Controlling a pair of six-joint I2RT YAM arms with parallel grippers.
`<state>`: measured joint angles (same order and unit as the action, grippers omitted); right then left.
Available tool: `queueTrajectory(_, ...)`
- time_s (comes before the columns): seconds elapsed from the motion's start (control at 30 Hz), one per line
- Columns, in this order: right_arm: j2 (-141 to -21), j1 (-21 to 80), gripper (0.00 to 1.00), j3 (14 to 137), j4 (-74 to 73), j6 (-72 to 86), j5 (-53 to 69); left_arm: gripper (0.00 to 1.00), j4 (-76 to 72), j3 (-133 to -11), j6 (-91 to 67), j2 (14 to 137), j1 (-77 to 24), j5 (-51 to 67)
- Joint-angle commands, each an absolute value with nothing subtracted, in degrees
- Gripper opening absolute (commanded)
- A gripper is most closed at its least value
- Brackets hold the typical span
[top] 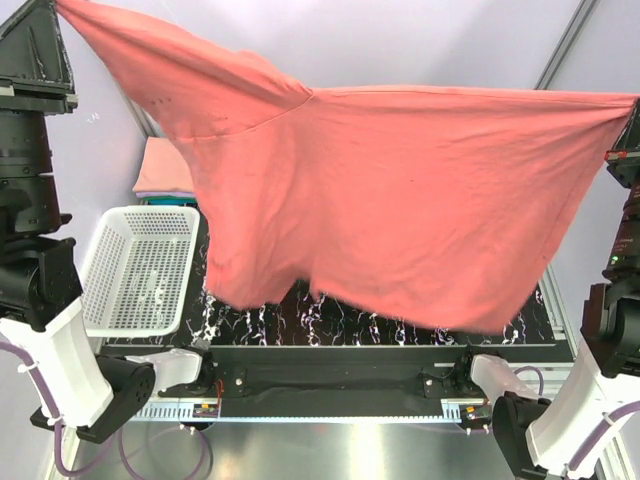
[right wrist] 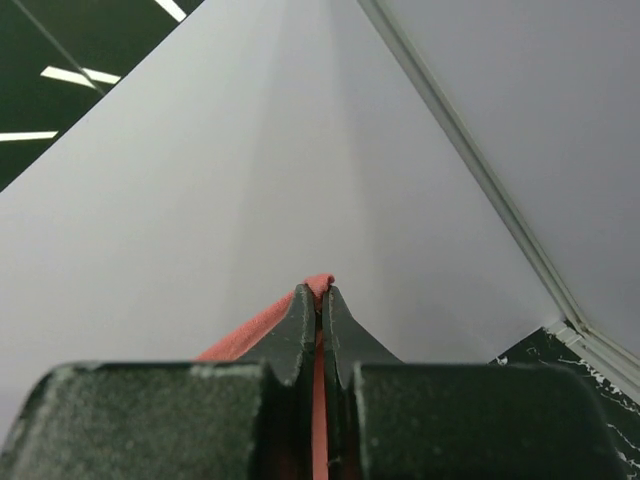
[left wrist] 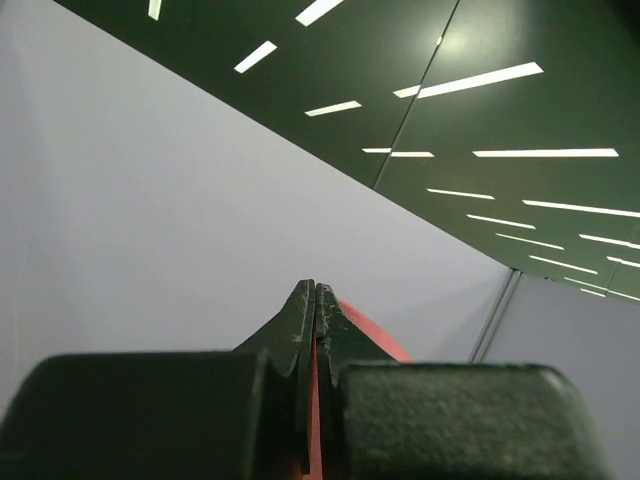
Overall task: Fold and stack the t-shirts
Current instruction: Flatten the tshirt out
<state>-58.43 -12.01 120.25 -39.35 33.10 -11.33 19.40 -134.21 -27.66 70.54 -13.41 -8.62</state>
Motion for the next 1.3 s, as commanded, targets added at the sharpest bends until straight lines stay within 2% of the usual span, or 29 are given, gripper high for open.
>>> queueTrajectory(0.0, -59.67, -12.13, 0.00, 117.86, -32.61, 33.05, -18.37, 0.00, 15.65, -132.73, -28.74, 72.85, -13.36, -9.14)
queueTrajectory(0.17, -67.04, -12.13, 0.00, 113.04, -28.05, 29.89, -17.49, 0.00, 13.10, -126.05, -27.95, 78.39, -13.45, -9.32)
queueTrajectory(0.37, -73.64, -12.22, 0.00, 96.10, -18.65, 31.11, -16.96, 0.00, 5.54, -112.34, -24.70, 87.68, -13.36, -10.89)
queueTrajectory(0.57, -82.93, -12.22, 0.00, 81.15, -4.69, 33.75, -15.38, 0.00, 0.18, -111.52, -21.27, 104.89, -12.75, -12.04)
queueTrajectory(0.63, -87.17, -12.22, 0.00, 79.98, -0.56, 33.75, -14.42, 0.00, -0.17, -113.46, -21.45, 109.75, -11.78, -11.69)
queueTrajectory(0.73, -97.44, -12.22, 0.00, 82.43, 3.42, 33.05, -8.19, 0.00, -3.07, -117.76, -22.59, 118.02, -10.11, -10.29)
queueTrajectory(0.87, -111.32, -12.22, 0.00, 94.62, 0.71, 33.22, -1.06, 0.00, -6.59, -124.70, -21.97, 125.84, -9.14, -9.94)
queueTrajectory(1.03, -118.20, -12.22, 0.00, 103.08, -3.33, 32.79, -1.58, 0.00, -8.35, -134.28, -23.11, 133.84, -8.61, -9.23)
queueTrajectory(1.27, -124.36, -12.22, 0.00, 110.73, -5.27, 32.17, -0.27, 0.00, -12.22, -130.53, -25.13, 133.34, -8.61, -7.57)
